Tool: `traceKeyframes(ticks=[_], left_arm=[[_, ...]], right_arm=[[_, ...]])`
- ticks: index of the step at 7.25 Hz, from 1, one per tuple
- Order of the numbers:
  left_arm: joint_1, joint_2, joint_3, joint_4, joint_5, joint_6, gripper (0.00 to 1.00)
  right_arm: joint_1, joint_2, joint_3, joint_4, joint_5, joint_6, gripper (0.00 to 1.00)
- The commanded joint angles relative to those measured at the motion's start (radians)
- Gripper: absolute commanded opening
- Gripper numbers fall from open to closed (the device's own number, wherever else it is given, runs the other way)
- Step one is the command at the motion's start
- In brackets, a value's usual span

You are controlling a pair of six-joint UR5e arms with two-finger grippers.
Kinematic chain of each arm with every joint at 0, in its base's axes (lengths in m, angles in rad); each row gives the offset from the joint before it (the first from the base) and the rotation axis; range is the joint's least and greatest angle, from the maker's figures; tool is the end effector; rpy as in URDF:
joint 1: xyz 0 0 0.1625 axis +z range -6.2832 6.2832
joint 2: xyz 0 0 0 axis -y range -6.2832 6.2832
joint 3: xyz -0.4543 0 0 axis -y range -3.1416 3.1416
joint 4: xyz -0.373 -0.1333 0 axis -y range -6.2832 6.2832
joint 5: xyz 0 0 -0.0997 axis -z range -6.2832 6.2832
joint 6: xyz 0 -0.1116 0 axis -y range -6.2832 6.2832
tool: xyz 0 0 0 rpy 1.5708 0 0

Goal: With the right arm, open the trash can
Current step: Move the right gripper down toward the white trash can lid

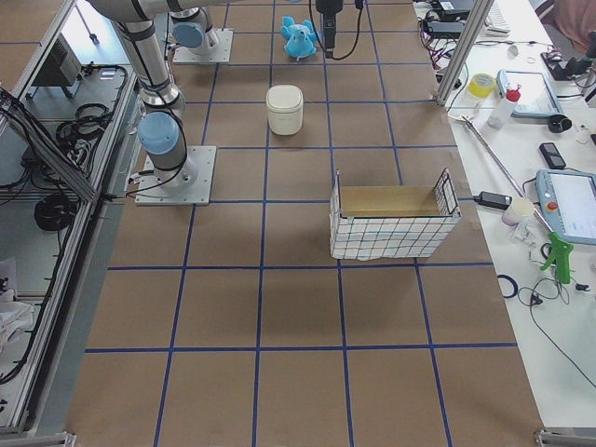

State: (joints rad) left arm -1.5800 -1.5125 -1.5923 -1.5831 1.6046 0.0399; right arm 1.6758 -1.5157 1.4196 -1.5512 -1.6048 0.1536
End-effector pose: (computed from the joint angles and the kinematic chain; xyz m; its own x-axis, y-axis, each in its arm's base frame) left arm -0.1337 -0.4475 0.5207 -0.9982 0.0482 -0.0347 0.0491 0.9985 -0.0231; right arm 0.1816 -0.4879 0.5483 -0.9985 0.0507 0.0218 0.0488 0.9955 -0.0807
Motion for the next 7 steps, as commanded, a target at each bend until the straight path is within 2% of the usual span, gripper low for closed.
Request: traceKeyframes(ticks=[1, 3, 4, 5, 6, 7], left_arm=[[0.0, 0.0, 0.0, 0.0, 0.0, 0.0, 1.0], [0.0, 0.0, 0.0, 0.0, 0.0, 0.0, 1.0], [0.0, 0.0, 0.0, 0.0, 0.0, 0.0, 1.0], [0.0, 0.0, 0.0, 0.0, 0.0, 0.0, 1.0], [0.0, 0.0, 0.0, 0.0, 0.0, 0.0, 1.0], [0.0, 0.0, 0.0, 0.0, 0.0, 0.0, 1.0]], right_arm=[[0.001, -0.003, -0.001, -0.001, 0.0, 0.001, 1.0], [0.001, -0.004, 0.001, 0.0, 0.008, -0.005, 1.0], [0.002, -0.004, 0.01, 0.002, 0.058, -0.012, 1.0], [0.037, 0.003, 0.021, 0.006, 0.081, 0.001, 0.68], [0.063, 0.006, 0.056, 0.037, 0.077, 0.036, 0.27], [0.073, 0.003, 0.138, 0.042, 0.074, 0.138, 0.03]])
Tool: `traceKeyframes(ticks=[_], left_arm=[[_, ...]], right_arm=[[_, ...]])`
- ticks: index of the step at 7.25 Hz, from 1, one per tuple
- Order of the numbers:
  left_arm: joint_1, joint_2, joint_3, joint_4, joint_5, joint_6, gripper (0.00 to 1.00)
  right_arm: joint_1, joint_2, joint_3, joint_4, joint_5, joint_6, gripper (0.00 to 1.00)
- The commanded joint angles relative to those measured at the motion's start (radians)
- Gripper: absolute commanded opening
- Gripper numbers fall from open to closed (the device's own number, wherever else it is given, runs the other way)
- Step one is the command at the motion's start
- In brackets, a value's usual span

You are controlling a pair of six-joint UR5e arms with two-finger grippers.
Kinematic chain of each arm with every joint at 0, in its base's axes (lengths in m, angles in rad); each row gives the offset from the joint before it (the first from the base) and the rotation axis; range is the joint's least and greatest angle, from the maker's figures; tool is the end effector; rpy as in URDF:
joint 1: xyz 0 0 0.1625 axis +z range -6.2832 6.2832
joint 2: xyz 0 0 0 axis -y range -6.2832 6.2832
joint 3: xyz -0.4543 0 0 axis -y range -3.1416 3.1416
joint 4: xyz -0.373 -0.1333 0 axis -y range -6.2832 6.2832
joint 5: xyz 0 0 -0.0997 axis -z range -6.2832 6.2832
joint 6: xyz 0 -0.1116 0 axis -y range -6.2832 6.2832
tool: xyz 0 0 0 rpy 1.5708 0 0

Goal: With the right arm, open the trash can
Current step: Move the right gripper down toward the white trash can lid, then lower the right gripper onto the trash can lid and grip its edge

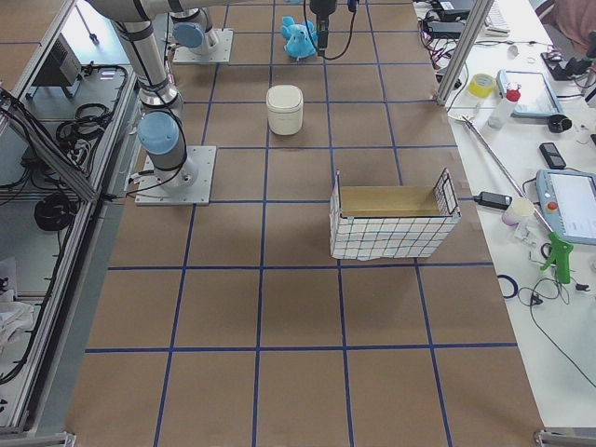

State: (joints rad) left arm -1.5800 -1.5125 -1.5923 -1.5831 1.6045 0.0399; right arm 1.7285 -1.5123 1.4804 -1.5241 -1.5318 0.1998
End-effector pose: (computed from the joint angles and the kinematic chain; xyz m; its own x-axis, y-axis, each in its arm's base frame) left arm -0.1337 -0.4475 0.5207 -0.9982 0.0482 -0.0346 0.0491 0.9985 -0.0231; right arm 0.2141 -0.4696 0.5149 -0.9985 0.0427 -0.0353 0.0420 0.9989 0.0222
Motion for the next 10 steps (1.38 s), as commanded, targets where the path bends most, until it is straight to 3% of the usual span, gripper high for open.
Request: traceKeyframes(ticks=[1, 3, 6, 10], left_arm=[[0.0, 0.0, 0.0, 0.0, 0.0, 0.0, 1.0], [0.0, 0.0, 0.0, 0.0, 0.0, 0.0, 1.0], [0.0, 0.0, 0.0, 0.0, 0.0, 0.0, 1.0], [0.0, 0.0, 0.0, 0.0, 0.0, -0.002, 1.0]], right_arm=[[0.031, -0.003, 0.162, 0.006, 0.004, 0.127, 0.0], [0.034, 0.006, 0.263, -0.039, 0.002, 0.125, 0.0], [0.034, 0.024, 0.431, -0.201, 0.007, 0.127, 0.0], [0.033, 0.027, 0.436, -0.205, 0.001, 0.127, 0.0]])
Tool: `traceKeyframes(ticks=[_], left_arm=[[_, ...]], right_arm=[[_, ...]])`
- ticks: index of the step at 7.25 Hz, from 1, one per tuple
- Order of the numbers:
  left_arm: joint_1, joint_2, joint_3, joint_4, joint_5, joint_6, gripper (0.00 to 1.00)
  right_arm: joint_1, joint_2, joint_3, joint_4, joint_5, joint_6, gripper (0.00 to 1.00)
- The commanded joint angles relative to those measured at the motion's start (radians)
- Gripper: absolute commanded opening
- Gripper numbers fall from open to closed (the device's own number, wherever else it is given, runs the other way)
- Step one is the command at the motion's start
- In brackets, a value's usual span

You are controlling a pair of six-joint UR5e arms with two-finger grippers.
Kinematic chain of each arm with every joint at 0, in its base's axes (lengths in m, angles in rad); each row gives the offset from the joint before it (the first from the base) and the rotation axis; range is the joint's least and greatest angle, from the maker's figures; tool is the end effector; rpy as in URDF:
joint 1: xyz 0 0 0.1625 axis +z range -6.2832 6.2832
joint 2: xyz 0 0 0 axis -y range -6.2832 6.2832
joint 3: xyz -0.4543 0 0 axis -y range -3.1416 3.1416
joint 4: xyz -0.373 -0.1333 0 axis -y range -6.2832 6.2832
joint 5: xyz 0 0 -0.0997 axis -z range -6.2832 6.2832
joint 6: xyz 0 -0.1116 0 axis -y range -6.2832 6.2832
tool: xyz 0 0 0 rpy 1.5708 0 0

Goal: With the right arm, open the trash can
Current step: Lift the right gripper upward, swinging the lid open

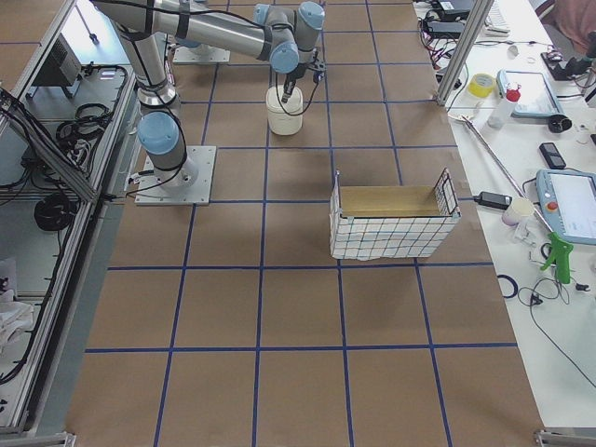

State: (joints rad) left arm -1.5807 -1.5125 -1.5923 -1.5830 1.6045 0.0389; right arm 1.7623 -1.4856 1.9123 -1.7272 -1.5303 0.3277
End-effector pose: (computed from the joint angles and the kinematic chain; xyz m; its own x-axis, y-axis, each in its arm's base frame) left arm -0.1340 -0.4474 0.5207 -0.9983 0.0479 -0.0346 0.0488 0.9985 -0.0233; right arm 0.2199 -0.4102 0.3267 -0.9897 0.1345 0.0490 0.1427 0.9535 0.2654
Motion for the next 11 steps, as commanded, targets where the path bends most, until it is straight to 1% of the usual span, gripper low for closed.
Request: traceKeyframes(ticks=[1, 2, 3, 4, 5, 6, 7, 11], left_arm=[[0.001, 0.0, 0.0, 0.0, 0.0, -0.001, 1.0], [0.001, 0.0, 0.0, 0.0, 0.0, 0.001, 1.0], [0.001, 0.0, 0.0, 0.0, 0.0, 0.001, 1.0], [0.001, 0.0, 0.0, 0.0, 0.0, 0.001, 1.0], [0.001, 0.0, 0.0, 0.0, 0.0, 0.001, 1.0], [0.001, 0.0, 0.0, 0.0, 0.0, 0.001, 1.0], [0.001, 0.0, 0.0, 0.0, 0.0, 0.001, 1.0], [0.001, 0.0, 0.0, 0.0, 0.0, -0.001, 1.0]], right_arm=[[-0.001, -0.013, -0.016, 0.0, -0.001, 0.004, 0.29], [-0.001, -0.027, -0.071, 0.014, 0.008, 0.001, 0.99], [-0.001, -0.057, -0.155, 0.087, 0.013, -0.001, 1.0], [-0.003, -0.068, -0.262, 0.201, 0.001, -0.006, 1.0], [-0.004, -0.073, -0.371, 0.272, -0.004, -0.012, 1.0], [0.0, -0.076, -0.456, 0.32, -0.007, -0.012, 1.0], [0.0, -0.068, -0.472, 0.316, -0.023, -0.012, 1.0], [0.0, -0.068, -0.472, 0.291, -0.024, -0.012, 1.0]])
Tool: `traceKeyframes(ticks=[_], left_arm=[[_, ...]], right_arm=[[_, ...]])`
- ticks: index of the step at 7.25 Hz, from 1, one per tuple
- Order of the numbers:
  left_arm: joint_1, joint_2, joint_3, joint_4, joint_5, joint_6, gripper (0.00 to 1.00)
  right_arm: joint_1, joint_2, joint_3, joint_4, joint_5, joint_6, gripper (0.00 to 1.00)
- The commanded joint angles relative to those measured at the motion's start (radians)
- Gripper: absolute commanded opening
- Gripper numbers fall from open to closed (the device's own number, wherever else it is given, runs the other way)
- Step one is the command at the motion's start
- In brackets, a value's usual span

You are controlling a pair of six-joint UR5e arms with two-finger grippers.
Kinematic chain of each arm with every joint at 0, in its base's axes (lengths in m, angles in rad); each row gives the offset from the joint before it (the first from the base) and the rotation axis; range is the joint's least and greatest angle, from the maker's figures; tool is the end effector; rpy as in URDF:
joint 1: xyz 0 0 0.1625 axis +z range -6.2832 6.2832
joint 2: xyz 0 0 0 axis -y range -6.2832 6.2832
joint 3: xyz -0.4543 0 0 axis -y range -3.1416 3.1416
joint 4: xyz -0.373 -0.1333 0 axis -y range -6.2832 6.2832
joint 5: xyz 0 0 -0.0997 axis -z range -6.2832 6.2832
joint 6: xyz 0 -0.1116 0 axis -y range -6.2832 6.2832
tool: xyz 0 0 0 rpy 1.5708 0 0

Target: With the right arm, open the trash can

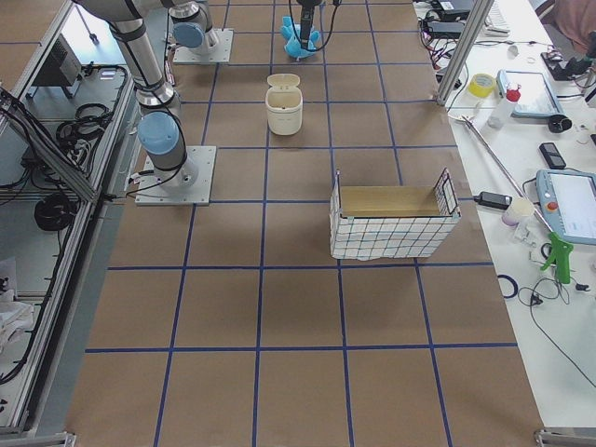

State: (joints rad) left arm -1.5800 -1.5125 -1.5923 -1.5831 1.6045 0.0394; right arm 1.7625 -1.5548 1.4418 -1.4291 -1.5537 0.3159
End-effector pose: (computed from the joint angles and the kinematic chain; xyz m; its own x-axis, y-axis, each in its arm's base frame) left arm -0.1337 -0.4475 0.5207 -0.9983 0.0477 -0.0346 0.0486 0.9986 -0.0231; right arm 0.2231 -0.4399 0.5444 -0.9922 0.1242 -0.0073 0.1239 0.9918 0.0326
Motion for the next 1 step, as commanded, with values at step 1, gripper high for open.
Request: traceKeyframes(ticks=[1], left_arm=[[0.0, 0.0, 0.0, 0.0, 0.0, -0.001, 1.0]], right_arm=[[0.0, -0.001, 0.0, -0.007, -0.002, 0.002, 1.0]])
